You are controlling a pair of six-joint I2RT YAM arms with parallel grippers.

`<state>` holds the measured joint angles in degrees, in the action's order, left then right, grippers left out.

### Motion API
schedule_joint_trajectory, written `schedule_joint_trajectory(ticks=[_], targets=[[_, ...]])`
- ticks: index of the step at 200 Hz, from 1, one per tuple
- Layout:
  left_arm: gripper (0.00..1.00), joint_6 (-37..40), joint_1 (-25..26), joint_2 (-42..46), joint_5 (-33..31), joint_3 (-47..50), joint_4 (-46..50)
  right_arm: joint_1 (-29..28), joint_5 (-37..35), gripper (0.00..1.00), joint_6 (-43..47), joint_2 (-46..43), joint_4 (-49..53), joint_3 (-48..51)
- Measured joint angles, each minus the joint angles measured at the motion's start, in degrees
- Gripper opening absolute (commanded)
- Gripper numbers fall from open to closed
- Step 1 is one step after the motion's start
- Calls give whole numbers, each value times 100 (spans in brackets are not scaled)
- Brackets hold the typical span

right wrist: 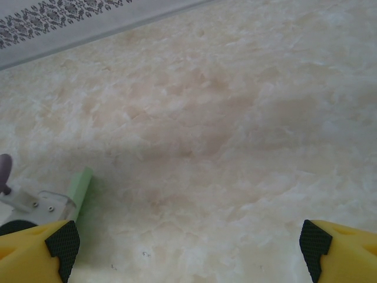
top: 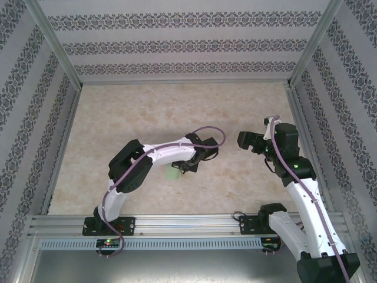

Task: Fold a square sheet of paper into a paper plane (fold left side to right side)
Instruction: Turn over the paper at the center of the table.

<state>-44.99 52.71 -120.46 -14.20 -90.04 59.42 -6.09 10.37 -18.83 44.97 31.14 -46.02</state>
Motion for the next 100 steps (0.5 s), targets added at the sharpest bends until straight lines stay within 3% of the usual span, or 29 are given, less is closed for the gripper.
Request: schedule_joint_trajectory(ticks=[79, 100], targets=[[11, 365, -472, -138, 1113, -114, -802, 0, 168, 98, 0, 13, 90, 81], [19, 433, -511, -144, 1320, -114, -940, 0, 260, 98, 2, 59, 101, 81]])
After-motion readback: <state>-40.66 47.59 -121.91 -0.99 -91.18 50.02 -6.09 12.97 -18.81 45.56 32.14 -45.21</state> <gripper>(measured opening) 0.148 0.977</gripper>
